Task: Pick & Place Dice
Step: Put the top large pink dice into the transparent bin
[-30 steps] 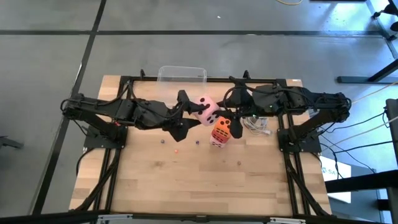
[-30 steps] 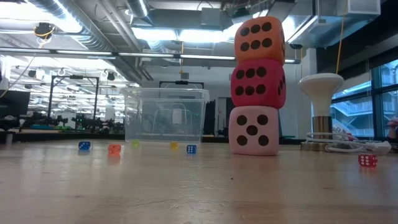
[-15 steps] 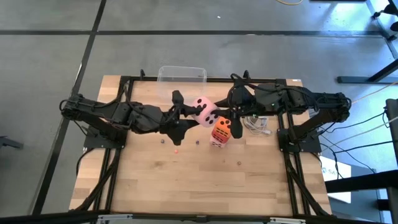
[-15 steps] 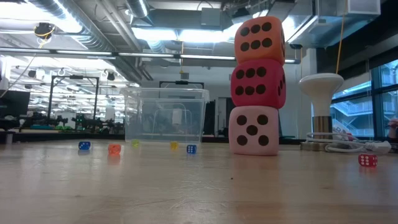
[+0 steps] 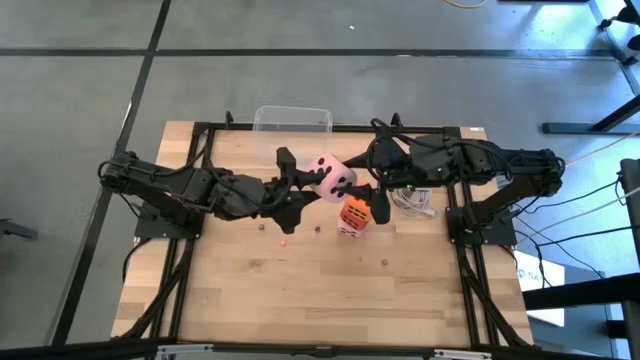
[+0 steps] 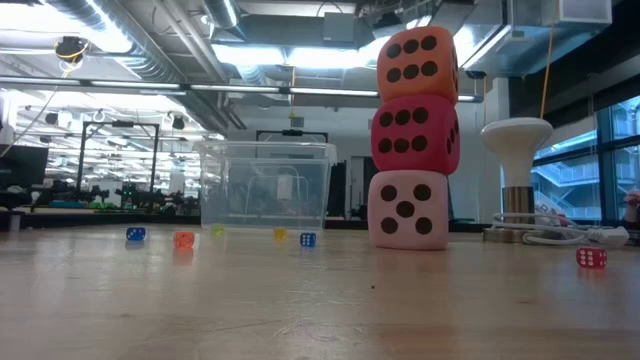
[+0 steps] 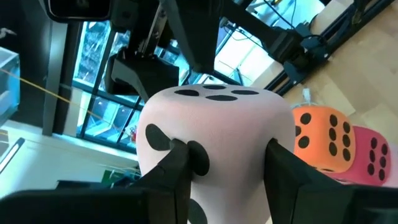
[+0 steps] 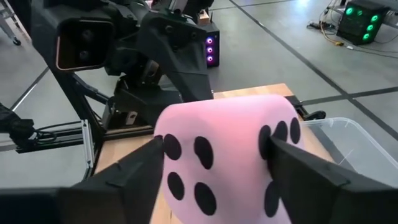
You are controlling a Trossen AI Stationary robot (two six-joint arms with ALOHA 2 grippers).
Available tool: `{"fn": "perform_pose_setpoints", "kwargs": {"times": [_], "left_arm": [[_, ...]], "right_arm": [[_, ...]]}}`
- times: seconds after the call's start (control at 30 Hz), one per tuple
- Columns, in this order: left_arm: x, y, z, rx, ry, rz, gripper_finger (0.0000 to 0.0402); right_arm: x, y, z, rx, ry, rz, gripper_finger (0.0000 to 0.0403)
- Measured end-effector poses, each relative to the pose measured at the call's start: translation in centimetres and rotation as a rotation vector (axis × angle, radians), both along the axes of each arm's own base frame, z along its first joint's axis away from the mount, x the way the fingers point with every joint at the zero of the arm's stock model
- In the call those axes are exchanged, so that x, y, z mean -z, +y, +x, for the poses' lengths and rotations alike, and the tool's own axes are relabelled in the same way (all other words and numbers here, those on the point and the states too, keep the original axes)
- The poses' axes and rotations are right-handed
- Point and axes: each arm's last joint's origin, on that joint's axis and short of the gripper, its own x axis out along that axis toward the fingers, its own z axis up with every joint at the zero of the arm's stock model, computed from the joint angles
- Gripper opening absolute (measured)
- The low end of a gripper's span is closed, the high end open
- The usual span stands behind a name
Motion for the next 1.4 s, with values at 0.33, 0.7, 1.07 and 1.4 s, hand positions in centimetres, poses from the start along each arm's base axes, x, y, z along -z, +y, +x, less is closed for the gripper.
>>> {"fn": "perform_pose_setpoints", "kwargs": {"times": [0.33, 0.7, 1.07, 1.4], "left_arm": [[-0.2, 0.3, -0.4, -0.076, -0.041, -0.047, 0.0114], [-1.5, 0.5, -1.6, -0.097, -0.092, -0.161, 0.0085], [-1.5, 0.6, -1.8, -0.154, -0.093, -0.158, 0.0083], [-2.4, 1.5, -3.4, -0.248, -0.154, -0.191, 0.0076]], "right_arm": [[-0.1, -0.3, -0.2, 0.077, -0.004, -0.051, 0.0324], [-0.3, -0.4, -0.5, 0.09, -0.009, -0.055, 0.032], [-0.6, -0.6, -1.2, 0.117, -0.012, -0.036, 0.032], [-1.5, -1.1, -3.1, 0.14, -0.032, -0.001, 0.032]]}}
